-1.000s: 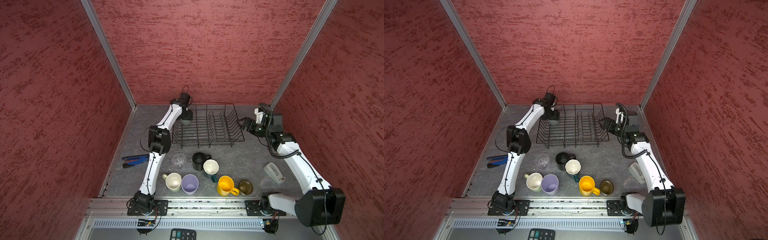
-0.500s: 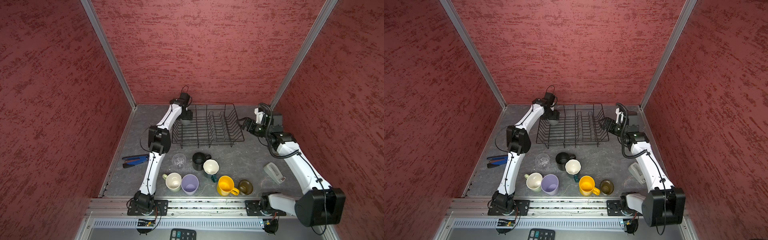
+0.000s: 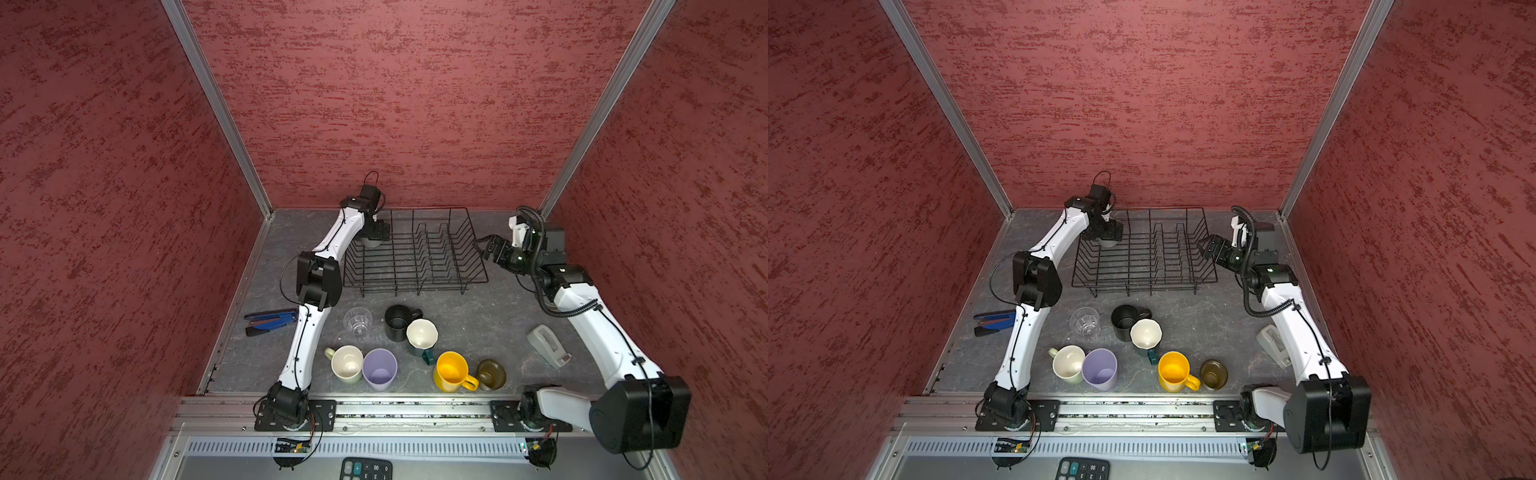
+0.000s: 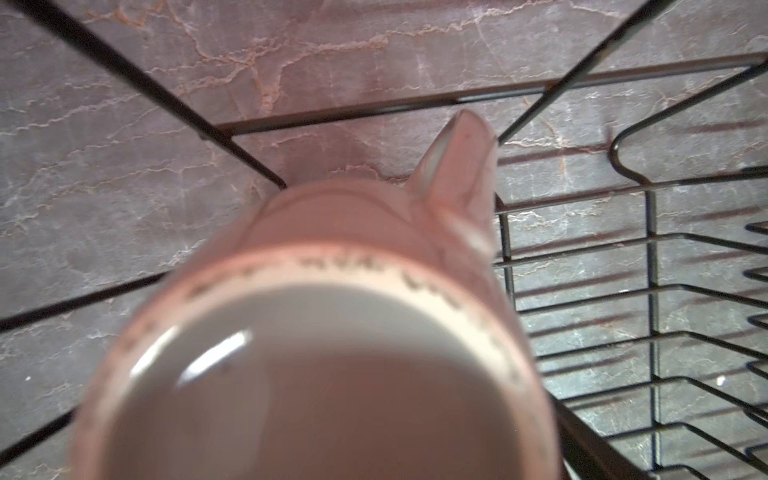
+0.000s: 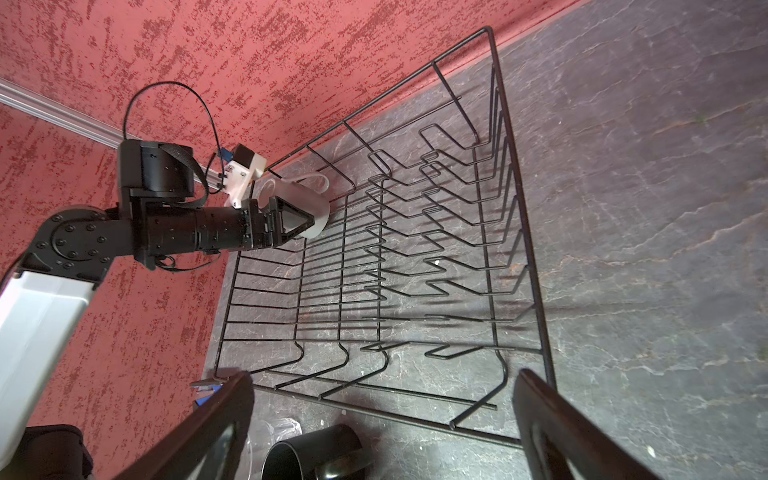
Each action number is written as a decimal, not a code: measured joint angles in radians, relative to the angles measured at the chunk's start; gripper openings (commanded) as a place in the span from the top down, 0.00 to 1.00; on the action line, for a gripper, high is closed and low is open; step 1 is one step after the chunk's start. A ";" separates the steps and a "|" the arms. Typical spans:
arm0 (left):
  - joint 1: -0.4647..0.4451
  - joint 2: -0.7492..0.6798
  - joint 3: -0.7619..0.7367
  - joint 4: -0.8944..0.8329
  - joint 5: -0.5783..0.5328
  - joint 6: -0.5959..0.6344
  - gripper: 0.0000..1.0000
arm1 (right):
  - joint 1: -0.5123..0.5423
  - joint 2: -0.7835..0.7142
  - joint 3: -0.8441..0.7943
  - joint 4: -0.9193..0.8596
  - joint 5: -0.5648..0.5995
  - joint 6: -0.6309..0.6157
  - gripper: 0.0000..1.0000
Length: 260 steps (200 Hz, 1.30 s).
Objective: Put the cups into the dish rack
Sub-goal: 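Open the left gripper and raise it off the white mug, then reach the right gripper down to the dark green mug among the table mugs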
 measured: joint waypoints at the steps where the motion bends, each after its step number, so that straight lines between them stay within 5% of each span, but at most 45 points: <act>1: 0.000 -0.001 0.000 0.000 0.000 0.000 0.00 | 0.000 0.000 0.000 -0.001 0.000 0.000 0.03; 76: -0.023 -0.358 -0.223 0.105 0.010 -0.020 0.00 | 0.059 0.000 0.061 -0.106 0.069 -0.052 0.11; 116: -0.007 -0.740 -0.623 0.439 0.098 -0.090 0.00 | 0.203 -0.004 0.061 -0.215 0.171 -0.074 0.17; 153: 0.129 -1.019 -0.991 0.808 0.277 -0.206 0.00 | 0.363 -0.027 0.061 -0.312 0.265 -0.069 0.24; 260: 0.095 -1.326 -1.234 0.993 0.237 -0.132 0.00 | 0.685 -0.024 -0.013 -0.426 0.315 -0.062 0.40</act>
